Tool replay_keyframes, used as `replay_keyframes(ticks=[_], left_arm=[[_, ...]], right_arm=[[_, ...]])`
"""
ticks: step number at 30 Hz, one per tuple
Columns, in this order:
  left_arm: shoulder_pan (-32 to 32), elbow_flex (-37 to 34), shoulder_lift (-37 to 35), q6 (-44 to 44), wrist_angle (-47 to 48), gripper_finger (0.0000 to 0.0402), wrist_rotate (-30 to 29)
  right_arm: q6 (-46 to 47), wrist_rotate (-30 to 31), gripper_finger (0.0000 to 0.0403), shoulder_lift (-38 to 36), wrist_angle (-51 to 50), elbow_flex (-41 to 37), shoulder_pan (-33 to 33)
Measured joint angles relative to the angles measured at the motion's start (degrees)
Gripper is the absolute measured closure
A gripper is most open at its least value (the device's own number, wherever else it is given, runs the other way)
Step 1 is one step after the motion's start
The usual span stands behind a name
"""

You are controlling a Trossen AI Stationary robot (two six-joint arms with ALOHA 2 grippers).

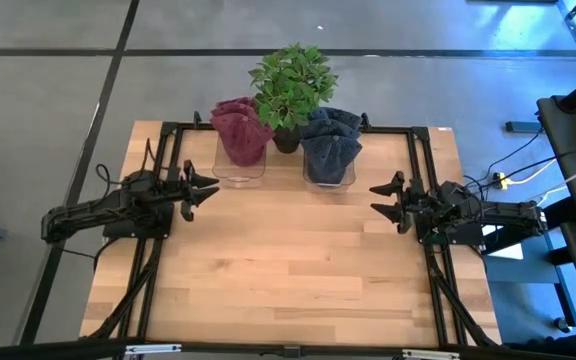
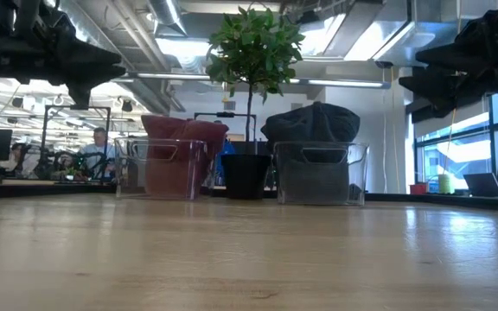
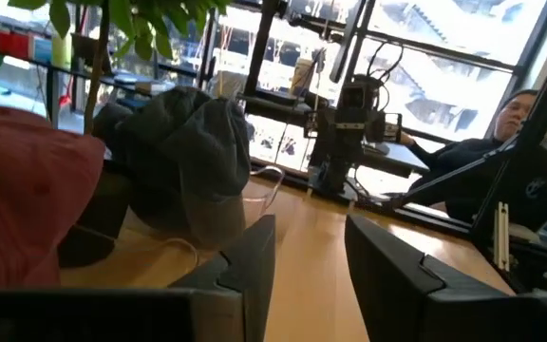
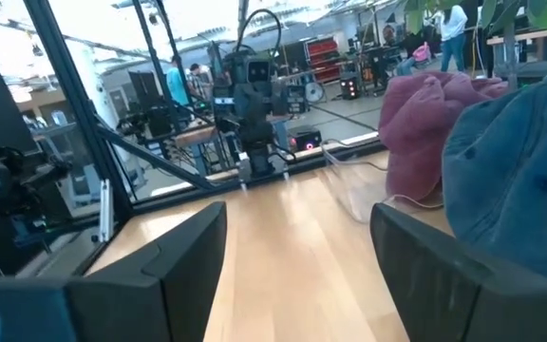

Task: Pick & Place hat
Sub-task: Return to Home Position

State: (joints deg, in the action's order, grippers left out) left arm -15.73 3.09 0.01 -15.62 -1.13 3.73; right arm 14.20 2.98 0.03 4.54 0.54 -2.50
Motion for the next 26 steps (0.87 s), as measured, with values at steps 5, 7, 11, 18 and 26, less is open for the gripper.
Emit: replay_keyframes(ticks=[5, 7, 11, 18, 26], left_arm=[[0.0, 0.0, 0.2, 0.3, 3.4, 0.0278, 0.3], [0.0, 0.0, 0.2, 0.1, 4.5, 0.0279, 0.3], [0.0, 0.0, 0.2, -1.6, 4.8, 0.0277, 0.3], [0.0, 0.0, 0.2, -0.8, 4.9, 0.0280, 0.3], [0.0, 0.0, 0.2, 4.1, 4.8, 0.0277, 0.3]], right_arm=[[-1.1, 1.7, 0.0142, 0.0, -0.8, 0.0, 0.0], [-1.5, 1.9, 0.0142, 0.0, -1.5, -0.1, 0.0], [-2.9, 1.6, 0.0142, 0.0, -2.5, -0.1, 0.0], [-6.6, 1.0, 0.0142, 0.2, -2.6, -0.1, 0.0], [-7.0, 1.0, 0.0142, 0.2, -2.6, -0.1, 0.0]])
